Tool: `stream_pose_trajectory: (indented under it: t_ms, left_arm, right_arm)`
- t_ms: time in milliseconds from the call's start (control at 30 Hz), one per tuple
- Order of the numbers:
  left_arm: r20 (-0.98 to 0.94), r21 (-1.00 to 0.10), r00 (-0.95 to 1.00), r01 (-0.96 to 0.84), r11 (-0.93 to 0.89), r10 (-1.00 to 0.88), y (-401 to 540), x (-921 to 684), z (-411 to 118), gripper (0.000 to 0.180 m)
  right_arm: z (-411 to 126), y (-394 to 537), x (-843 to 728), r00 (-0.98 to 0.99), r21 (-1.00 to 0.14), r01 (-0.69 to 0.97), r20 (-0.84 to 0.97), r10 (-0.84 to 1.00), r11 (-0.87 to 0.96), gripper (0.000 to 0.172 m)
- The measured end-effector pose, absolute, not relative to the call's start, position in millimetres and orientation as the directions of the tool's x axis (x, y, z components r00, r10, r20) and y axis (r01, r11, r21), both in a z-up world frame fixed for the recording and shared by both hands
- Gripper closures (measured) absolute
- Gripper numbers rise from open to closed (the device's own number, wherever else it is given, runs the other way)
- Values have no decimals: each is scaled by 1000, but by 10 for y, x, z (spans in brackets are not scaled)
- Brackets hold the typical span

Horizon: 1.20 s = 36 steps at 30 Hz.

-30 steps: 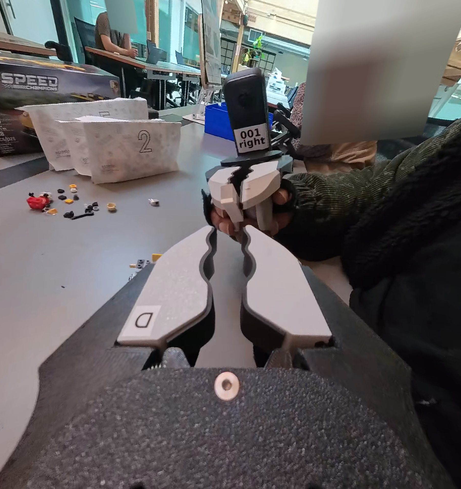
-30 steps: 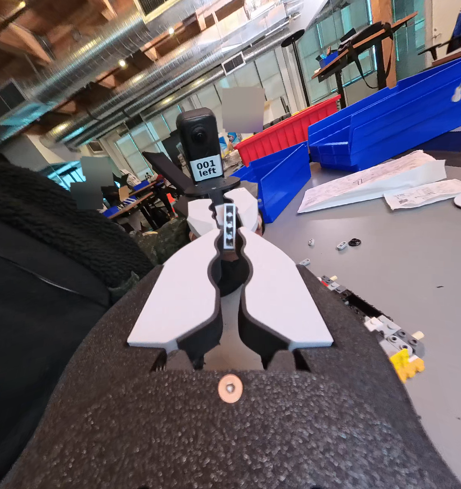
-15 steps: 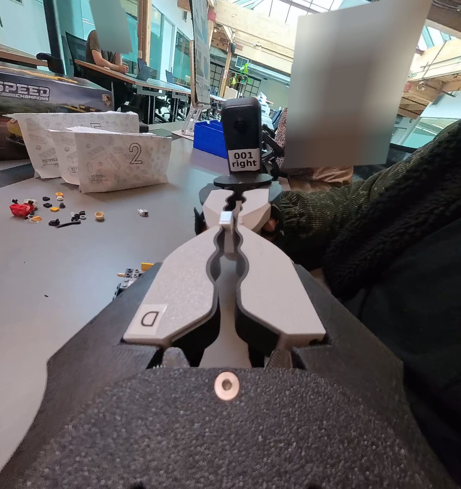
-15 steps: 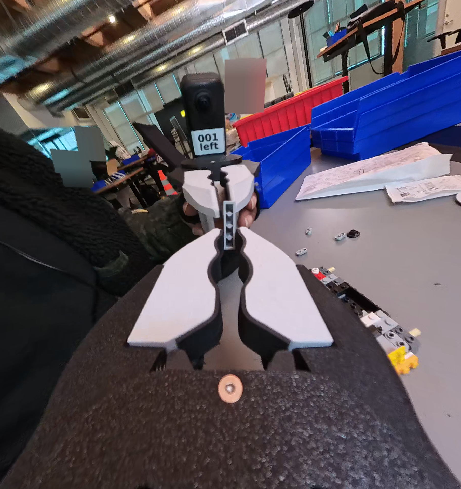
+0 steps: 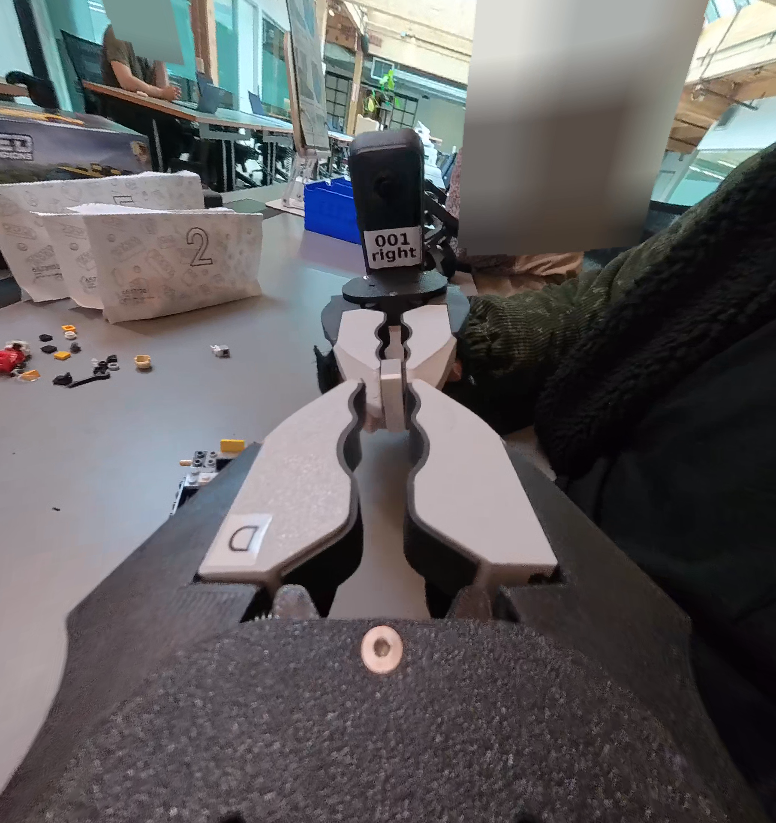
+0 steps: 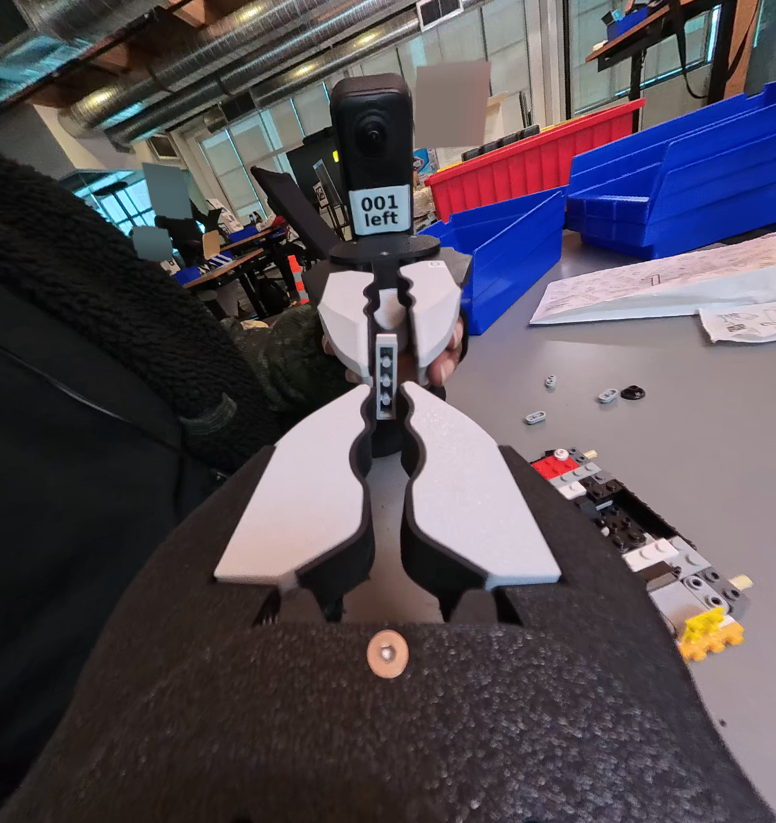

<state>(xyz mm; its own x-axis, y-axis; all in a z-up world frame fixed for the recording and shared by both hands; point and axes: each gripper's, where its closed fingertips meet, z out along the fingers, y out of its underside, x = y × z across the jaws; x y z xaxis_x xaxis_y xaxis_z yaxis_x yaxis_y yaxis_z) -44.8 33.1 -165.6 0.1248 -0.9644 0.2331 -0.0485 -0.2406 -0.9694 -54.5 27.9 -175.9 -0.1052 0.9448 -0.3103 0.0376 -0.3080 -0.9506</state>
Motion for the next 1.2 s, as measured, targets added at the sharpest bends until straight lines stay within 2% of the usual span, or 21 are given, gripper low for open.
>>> stream_pose_trajectory:
  t_ms: [67,233,333,400,500,933,1200]
  left_arm:
    - [225,-970,112,-69,-233,-968,295,-430,-1673,173]
    - [239,-965,107,-87,-249,-965,279,-425,-1686,173]
    - [229,-965,98,-105,-239,-968,249,-406,-1704,173]
    - [241,-964,71,-102,-247,-968,209,-394,-1690,173]
    - [238,-964,65,-101,-244,-969,202,-396,-1684,173]
    - [186,-965,82,-174,-198,-979,189,-444,-1723,172]
    - [183,-963,60,-188,-191,-981,129,-444,-1701,172]
  right_arm:
    - [-1777,273,-550,-103,-953,48,-304,947,-300,164]
    - [-1781,262,-540,-106,-957,64,-290,951,-284,164]
    - [-1774,217,-543,-109,-971,83,-231,967,-223,157]
    - [-1795,190,-554,-102,-978,103,-192,976,-182,164]
    - [-1791,190,-554,-84,-986,113,-135,987,-126,163]
    - [-1800,179,-537,-131,-966,117,-243,961,-229,164]
    - [-1738,127,-511,-176,-968,96,-248,953,-234,164]
